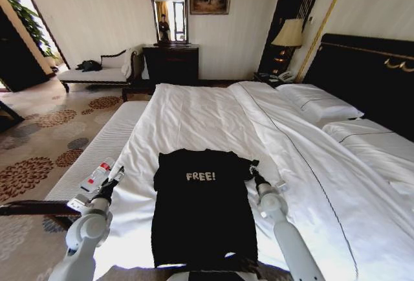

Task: Fold the clothes on the bed.

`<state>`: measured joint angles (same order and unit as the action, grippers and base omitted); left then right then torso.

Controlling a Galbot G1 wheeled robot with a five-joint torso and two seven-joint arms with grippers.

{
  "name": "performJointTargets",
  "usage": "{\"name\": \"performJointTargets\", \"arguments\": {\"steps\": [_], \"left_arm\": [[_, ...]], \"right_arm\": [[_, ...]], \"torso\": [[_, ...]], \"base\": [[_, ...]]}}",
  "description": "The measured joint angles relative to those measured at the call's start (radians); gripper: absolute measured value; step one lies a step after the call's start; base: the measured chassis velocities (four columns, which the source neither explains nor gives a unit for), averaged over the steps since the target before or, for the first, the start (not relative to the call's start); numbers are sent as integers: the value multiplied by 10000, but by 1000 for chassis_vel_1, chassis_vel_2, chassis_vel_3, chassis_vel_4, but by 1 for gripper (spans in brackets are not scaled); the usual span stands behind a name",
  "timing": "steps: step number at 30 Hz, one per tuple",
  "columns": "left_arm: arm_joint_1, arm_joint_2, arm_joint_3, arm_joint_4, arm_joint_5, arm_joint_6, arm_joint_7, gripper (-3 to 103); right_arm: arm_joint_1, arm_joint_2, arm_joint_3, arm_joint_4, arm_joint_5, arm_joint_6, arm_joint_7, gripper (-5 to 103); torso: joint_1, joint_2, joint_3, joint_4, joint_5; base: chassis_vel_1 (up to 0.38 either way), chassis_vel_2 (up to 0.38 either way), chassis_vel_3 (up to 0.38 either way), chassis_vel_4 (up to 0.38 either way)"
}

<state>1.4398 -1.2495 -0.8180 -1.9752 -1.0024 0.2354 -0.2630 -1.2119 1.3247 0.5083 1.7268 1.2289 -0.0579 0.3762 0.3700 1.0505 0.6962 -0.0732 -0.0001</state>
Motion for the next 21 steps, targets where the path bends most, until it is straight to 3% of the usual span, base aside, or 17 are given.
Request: {"name": "performJointTargets", "arguments": {"steps": [3,7,8,13,21], "left_arm": [[39,69,-98,17,-34,-23,-1,100],[45,70,-112,35,-45,-47,-2,100],[45,70,-112,35,-45,-47,-2,100],[18,-22,7,35,-9,-50,-12,100],[46,-110,94,-37,63,-50,-29,100]], "right_arm": [[-442,192,211,380,-275,213,157,68],[-879,374,423,727,-686,579,416,79],[-879,374,423,727,-686,579,416,79],[-1516,702,357,1419,-303,742,841,100],[-1270,1092,124,1528,736,716,1024,100]], "torso": [[-2,0,-1,0,1],[-1,0,-1,0,1],[-1,0,-1,0,1],[-1,0,-1,-2,1],[0,0,0,0,0]], "base": [[0,0,0,0],[0,0,0,0],[0,0,0,0],[0,0,0,0],[0,0,0,0]]}}
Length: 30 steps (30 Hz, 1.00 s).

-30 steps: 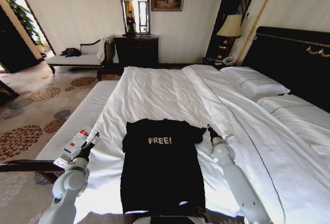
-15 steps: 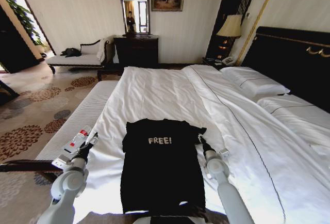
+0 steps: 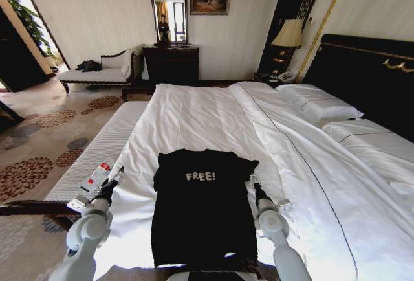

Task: Fold the clothes on the bed.

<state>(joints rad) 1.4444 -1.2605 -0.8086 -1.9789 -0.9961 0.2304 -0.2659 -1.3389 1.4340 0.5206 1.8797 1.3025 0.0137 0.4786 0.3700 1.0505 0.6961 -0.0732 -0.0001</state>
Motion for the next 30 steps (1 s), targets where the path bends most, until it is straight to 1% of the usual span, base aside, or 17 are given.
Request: {"name": "performJointTargets", "arguments": {"steps": [4,10,25,30], "left_arm": [[79,26,-91,-25,5,0,-3,100],[84,33,-142,-24,4,0,-9,100],[10,-46,3,133,130,0,-16,100],[-22,-22,4,203,131,0,-16,100]], "right_arm": [[318,187,-72,-278,319,15,6,100],[591,418,-169,-531,376,84,-2,100],[1258,273,140,-840,447,642,86,100],[944,284,220,-159,666,737,382,100]], "torso": [[0,0,0,0,1],[0,0,0,0,1],[0,0,1,0,1],[0,-1,1,-1,3]], "base": [[0,0,0,0],[0,0,0,0],[0,0,0,0],[0,0,0,0]]}}
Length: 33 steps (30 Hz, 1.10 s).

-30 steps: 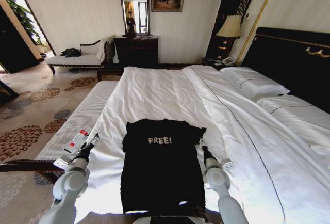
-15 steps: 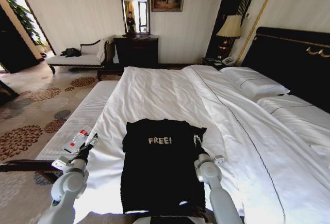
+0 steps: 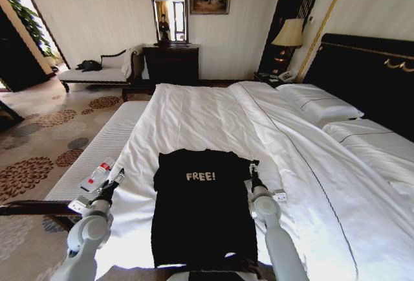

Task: Fold the clothes on the bed.

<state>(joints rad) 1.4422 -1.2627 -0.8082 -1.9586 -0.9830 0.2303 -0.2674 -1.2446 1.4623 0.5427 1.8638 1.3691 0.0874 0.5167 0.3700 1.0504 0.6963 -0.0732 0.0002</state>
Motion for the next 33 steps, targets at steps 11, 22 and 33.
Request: {"name": "performJointTargets", "arguments": {"steps": [11,22,33], "left_arm": [[-46,19,41,82,18,-1,0,100],[23,3,24,36,52,-16,1,100],[76,-77,-4,30,135,-54,1,100]], "right_arm": [[-998,-188,437,2511,882,-73,522,100],[-880,-325,156,644,12,-473,509,100],[-694,46,-59,237,134,-457,477,76]], "torso": [[-1,1,-2,-1,-3],[0,0,-1,0,-1],[0,0,-1,1,-2]], "base": [[0,0,0,0],[0,0,0,0],[0,0,0,0]]}}
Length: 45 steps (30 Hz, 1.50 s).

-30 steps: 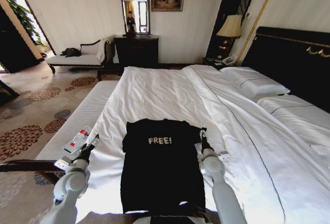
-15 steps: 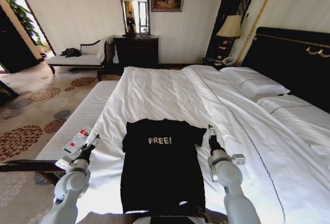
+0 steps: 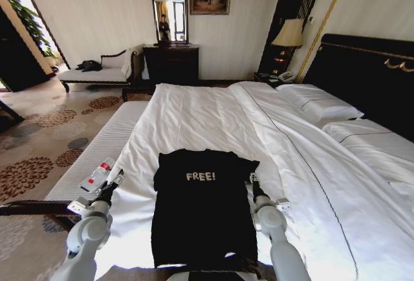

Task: Fold the clothes on the bed.

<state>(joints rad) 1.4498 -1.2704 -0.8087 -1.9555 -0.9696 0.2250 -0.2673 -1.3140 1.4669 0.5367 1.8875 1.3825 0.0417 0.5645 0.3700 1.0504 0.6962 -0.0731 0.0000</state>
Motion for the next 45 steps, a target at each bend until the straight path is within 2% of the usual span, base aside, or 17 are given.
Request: {"name": "performJointTargets", "arguments": {"steps": [1,2,4,5,8,10,14,15,18,23,41,44,45], "left_arm": [[0,-17,27,-7,14,0,0,100],[-2,-30,50,-28,26,0,-1,100],[-5,-44,75,-52,43,0,-6,100],[-5,-44,75,-52,43,0,-6,100],[4,-47,80,-82,53,0,-17,100],[11,-46,79,-90,53,1,-18,100],[35,-60,57,-111,54,2,-23,100],[35,-60,57,-111,54,2,-23,100],[45,-96,59,-113,64,2,-26,100],[47,-129,86,-124,80,2,-27,100],[39,-147,101,-106,80,3,-28,100],[36,-135,86,-77,81,2,-27,100],[36,-135,86,-77,81,2,-27,100]], "right_arm": [[40,27,-2,-33,71,4,-2,71],[64,53,-1,-60,94,8,-6,71],[99,94,0,-111,103,14,-8,60],[99,94,0,-111,103,14,-8,60],[116,113,32,-143,42,67,-11,43],[114,105,52,-142,2,103,-12,43],[49,17,161,-81,-81,207,-9,22],[49,17,161,-81,-81,207,-9,22],[-11,-7,179,-28,-126,226,-2,5],[-72,8,180,47,-186,230,15,1],[-372,38,150,282,-569,236,33,-2],[-452,42,140,347,-969,236,-6,14],[-452,42,140,347,-969,236,-6,14]], "torso": [[0,0,0,0,-1],[0,0,0,-1,-2],[0,0,0,0,0],[0,0,0,0,0],[0,1,0,-1,0],[0,0,0,0,0],[0,0,0,-1,0],[0,0,0,-1,0],[0,0,0,-1,0],[0,0,0,-1,0],[0,0,0,-1,0],[0,0,0,-1,0],[0,0,0,-1,0]], "base": [[0,0,0,0],[0,0,0,0],[0,0,0,0],[0,0,0,0],[0,0,0,0],[0,0,0,0],[0,0,0,0],[0,0,0,0],[0,0,0,0],[0,0,0,0],[0,0,0,0],[0,0,0,0],[0,0,0,0]]}}
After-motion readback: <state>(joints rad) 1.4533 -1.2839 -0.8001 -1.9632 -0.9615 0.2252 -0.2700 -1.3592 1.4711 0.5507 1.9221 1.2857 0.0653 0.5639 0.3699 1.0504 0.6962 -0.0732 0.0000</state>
